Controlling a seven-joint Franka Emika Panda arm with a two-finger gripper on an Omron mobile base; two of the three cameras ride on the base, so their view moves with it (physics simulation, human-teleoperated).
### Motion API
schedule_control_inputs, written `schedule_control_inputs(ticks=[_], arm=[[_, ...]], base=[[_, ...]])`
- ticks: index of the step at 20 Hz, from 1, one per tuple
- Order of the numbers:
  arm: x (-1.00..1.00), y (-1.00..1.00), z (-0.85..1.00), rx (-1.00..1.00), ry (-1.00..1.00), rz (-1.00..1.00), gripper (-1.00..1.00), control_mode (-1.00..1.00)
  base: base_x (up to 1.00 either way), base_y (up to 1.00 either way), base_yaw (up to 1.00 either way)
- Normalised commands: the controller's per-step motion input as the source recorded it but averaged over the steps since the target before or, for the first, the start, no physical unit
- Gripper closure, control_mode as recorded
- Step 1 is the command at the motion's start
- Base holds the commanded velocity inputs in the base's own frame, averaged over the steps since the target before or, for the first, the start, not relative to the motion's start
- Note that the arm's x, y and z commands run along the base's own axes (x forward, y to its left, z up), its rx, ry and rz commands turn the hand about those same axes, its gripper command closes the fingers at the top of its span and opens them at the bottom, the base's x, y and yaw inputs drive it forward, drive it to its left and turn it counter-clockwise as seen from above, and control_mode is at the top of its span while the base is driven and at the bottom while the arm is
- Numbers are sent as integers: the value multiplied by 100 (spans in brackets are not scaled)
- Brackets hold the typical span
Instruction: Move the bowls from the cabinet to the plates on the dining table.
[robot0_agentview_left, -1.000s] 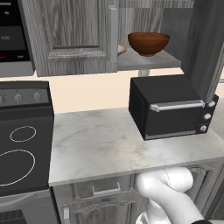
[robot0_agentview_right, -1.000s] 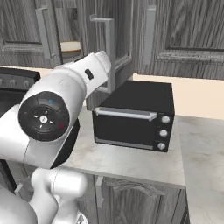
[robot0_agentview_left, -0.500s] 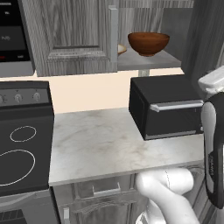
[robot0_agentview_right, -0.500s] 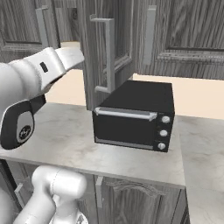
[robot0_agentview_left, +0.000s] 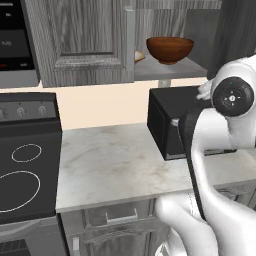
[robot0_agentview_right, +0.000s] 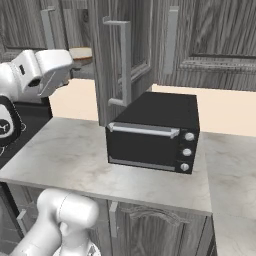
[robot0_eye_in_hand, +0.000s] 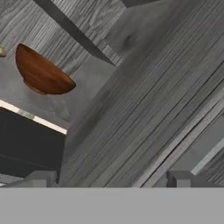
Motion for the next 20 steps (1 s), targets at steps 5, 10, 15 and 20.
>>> schedule_control_inputs(ticks=[5, 10, 15, 20], arm=[[42, 1, -2, -9, 3, -31, -100, -100], [45, -1, -5, -8, 2, -29, -100, -100], [42, -20, 0, -5, 6, -26, -100, -100], [42, -30, 0, -3, 7, -24, -100, -100]], base=[[0, 0, 0], [0, 0, 0], [0, 0, 0], [0, 0, 0]])
